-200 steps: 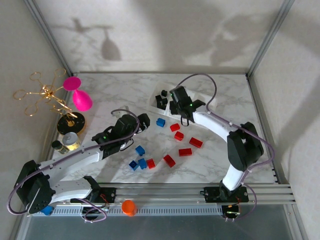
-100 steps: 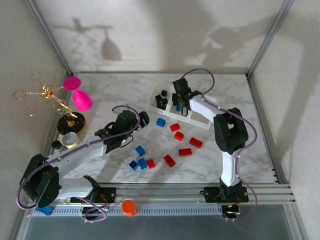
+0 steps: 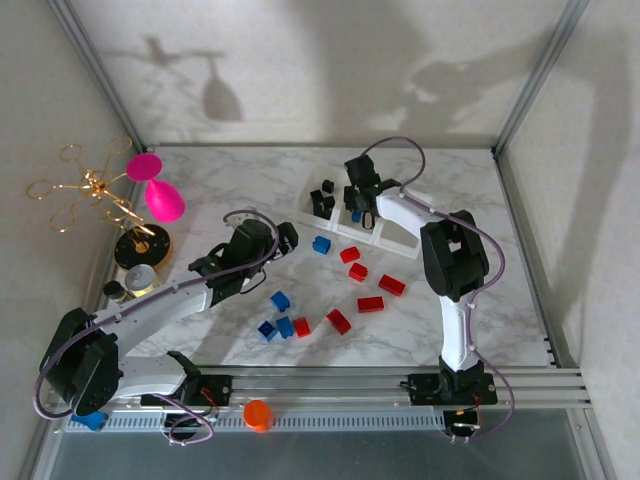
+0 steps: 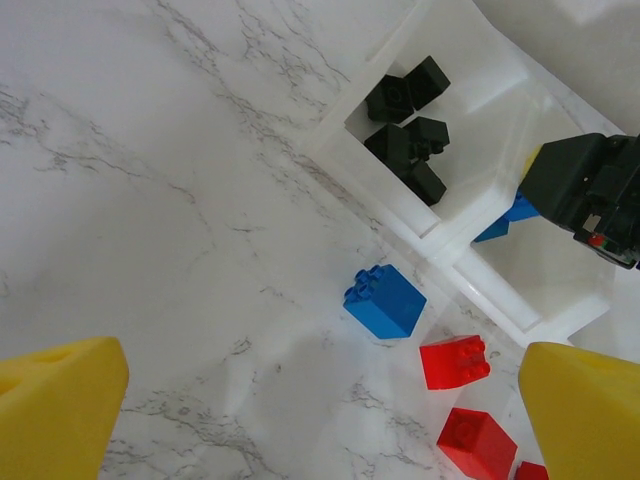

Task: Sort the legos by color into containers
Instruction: Place the lego in the container.

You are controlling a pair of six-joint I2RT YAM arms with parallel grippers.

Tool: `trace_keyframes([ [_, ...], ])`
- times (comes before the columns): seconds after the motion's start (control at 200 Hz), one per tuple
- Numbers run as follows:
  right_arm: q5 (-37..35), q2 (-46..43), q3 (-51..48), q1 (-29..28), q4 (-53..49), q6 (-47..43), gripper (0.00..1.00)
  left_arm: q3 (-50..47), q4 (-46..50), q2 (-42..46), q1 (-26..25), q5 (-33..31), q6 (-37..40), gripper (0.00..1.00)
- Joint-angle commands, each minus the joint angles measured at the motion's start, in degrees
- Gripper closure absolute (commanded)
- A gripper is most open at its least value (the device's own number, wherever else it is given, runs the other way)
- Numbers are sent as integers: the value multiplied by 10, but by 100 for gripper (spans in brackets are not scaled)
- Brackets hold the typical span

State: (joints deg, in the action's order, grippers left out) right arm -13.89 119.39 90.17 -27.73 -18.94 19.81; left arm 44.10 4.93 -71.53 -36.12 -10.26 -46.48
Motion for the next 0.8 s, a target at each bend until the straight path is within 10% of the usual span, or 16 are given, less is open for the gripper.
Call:
trace_keyframes([
  [0.0,-15,4,25,3,-17,-6,58,4,-6,-2,6,4,3,1],
  [0.796,97,-252,-217,-137,26,3,45,-89,61,155,6,-24,-57,0],
])
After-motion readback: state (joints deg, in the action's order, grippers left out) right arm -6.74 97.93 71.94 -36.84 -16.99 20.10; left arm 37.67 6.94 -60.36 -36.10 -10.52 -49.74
